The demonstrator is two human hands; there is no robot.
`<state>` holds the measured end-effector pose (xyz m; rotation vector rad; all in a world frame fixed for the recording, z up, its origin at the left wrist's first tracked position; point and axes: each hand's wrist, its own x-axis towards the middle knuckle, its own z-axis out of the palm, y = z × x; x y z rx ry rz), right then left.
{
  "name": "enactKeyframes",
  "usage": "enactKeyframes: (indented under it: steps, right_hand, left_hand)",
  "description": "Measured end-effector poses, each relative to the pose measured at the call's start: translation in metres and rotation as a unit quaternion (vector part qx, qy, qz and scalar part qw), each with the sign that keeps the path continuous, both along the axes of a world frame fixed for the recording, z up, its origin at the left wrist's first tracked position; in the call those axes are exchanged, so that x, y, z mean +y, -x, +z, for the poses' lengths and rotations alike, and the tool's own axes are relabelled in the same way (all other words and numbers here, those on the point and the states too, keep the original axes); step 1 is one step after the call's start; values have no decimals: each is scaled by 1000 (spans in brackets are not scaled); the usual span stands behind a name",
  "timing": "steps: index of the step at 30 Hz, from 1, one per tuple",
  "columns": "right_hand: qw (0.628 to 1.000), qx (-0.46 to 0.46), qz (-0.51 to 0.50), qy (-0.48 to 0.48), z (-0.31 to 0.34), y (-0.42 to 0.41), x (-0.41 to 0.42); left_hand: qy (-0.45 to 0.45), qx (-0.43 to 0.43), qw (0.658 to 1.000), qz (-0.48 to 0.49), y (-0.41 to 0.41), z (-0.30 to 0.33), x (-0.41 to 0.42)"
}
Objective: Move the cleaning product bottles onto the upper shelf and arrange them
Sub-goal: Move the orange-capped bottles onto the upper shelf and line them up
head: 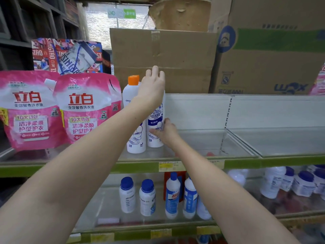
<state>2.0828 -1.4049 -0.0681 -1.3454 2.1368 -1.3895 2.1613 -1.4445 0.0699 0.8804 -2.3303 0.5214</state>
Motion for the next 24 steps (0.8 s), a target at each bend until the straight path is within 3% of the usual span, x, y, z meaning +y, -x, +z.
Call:
enactKeyframes:
  steps: [24]
  right_hand:
    - [1000,23,-12,-8,-6,11,-13]
  left_hand:
    - [20,60,998,1,13,-19,-18]
